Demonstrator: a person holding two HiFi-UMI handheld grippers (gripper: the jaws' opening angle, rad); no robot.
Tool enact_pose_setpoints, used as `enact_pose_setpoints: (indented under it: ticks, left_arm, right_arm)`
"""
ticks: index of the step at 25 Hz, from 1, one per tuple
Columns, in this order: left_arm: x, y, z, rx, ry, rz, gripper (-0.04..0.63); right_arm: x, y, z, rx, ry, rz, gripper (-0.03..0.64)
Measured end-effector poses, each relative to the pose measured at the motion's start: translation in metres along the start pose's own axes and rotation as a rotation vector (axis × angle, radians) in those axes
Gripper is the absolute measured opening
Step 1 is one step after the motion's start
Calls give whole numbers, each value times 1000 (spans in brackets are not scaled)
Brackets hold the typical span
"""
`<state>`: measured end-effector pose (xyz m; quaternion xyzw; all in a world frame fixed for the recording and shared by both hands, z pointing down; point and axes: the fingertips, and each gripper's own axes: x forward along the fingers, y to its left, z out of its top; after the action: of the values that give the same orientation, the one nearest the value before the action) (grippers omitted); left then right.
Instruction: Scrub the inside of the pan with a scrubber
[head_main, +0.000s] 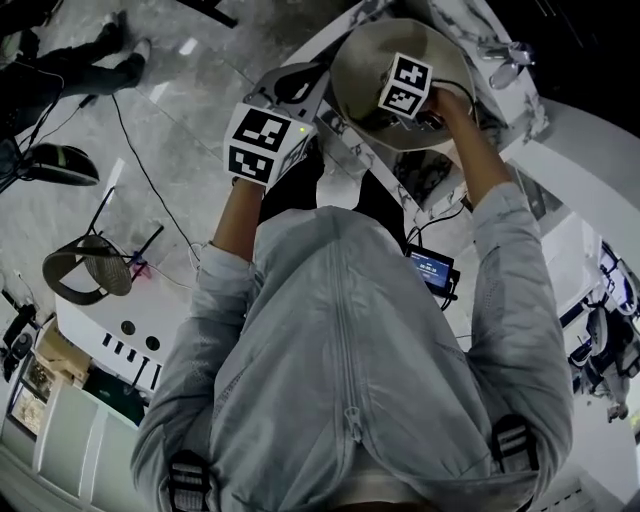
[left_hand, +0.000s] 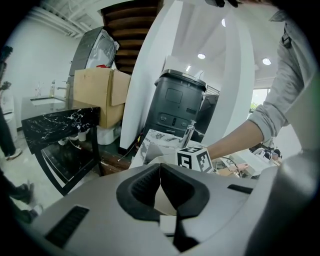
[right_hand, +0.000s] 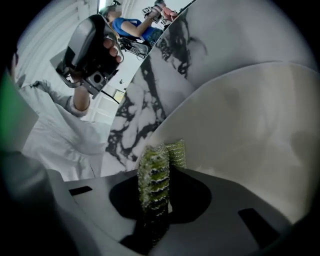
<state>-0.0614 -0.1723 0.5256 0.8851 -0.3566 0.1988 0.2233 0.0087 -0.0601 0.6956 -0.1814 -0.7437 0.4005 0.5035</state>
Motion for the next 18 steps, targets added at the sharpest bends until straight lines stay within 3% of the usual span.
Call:
enact_pose_setpoints:
  ticks: [3, 9, 13, 15, 18]
  left_arm:
    - [1, -6, 4, 15, -3, -14, 23]
    - [-3, -17, 9, 37, -6, -20, 23]
    - [-10, -22, 11, 40, -17, -23, 23]
    - [-14, -23, 13, 43, -25, -24, 23]
    - [-21, -27, 16, 52, -39, -28, 23]
  right_arm:
    - [-5, 13, -12, 23, 21, 69, 83]
    - [-16, 37, -38, 29, 172, 150, 83]
    - [-28, 53, -45, 47, 173, 201, 83]
    - [-36, 57, -43, 40, 138, 185, 83]
    - [-57, 60, -39, -1, 46, 83, 83]
